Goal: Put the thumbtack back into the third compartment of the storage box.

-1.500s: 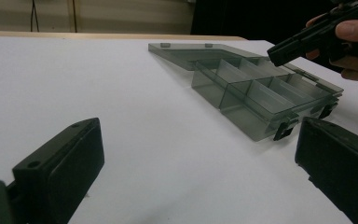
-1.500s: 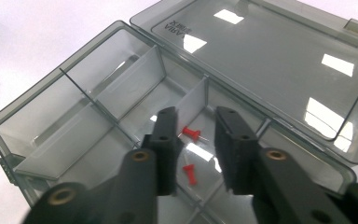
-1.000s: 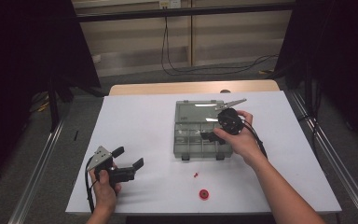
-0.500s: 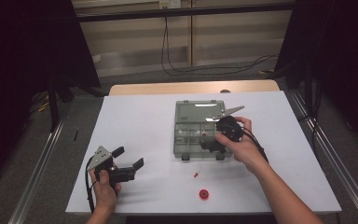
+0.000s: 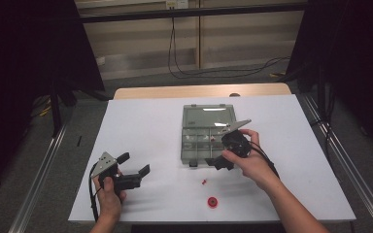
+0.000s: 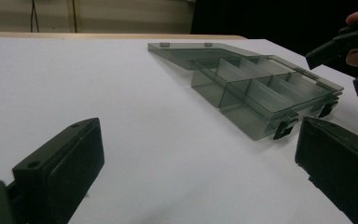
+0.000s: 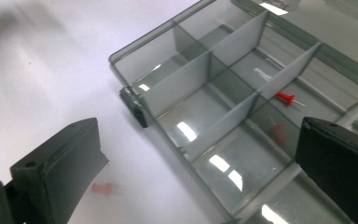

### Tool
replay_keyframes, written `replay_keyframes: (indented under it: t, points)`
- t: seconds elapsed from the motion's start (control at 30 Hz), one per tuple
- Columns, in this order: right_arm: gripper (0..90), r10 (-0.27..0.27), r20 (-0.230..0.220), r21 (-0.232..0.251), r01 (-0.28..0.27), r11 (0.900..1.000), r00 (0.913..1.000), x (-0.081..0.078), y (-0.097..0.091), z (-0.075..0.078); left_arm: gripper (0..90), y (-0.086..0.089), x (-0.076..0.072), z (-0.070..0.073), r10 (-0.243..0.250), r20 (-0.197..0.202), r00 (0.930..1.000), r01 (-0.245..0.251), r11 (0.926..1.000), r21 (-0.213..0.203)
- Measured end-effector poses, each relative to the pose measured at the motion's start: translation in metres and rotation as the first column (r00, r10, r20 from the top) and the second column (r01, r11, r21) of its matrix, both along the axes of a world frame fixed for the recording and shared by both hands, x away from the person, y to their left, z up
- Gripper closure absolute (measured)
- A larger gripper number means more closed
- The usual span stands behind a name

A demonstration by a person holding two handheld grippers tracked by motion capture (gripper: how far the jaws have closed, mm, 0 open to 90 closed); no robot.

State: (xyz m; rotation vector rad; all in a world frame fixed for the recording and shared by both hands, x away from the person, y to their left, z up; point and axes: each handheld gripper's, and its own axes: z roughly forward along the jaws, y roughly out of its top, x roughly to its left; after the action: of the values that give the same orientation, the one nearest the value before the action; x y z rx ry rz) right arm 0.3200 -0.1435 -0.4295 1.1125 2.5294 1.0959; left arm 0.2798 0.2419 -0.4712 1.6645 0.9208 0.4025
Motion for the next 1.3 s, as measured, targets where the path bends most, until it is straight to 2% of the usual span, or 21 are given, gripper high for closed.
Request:
replay_keyframes:
  t: [0.07,0.4,1.3]
  points:
    - [0.5,0.007,0.006,-0.001,-0.007,1.0,1.0,-0.004,0.002,0.0,1.2,0.001,0.0,0.0,-0.006,0.001,1.0,0.006,0.9999,0.011]
    - [1.7,0.038,0.015,0.003,-0.038,0.9993,0.9991,-0.019,0.01,0.001,1.2,0.0,0.0,0.0,-0.005,0.0,1.0,0.005,1.0,0.006]
    - [3.6,0.1,0.021,0.008,-0.1,0.995,0.9948,-0.039,0.022,0.0,1.2,0.0,0.0,0.0,-0.004,-0.001,1.0,0.004,1.0,0.006]
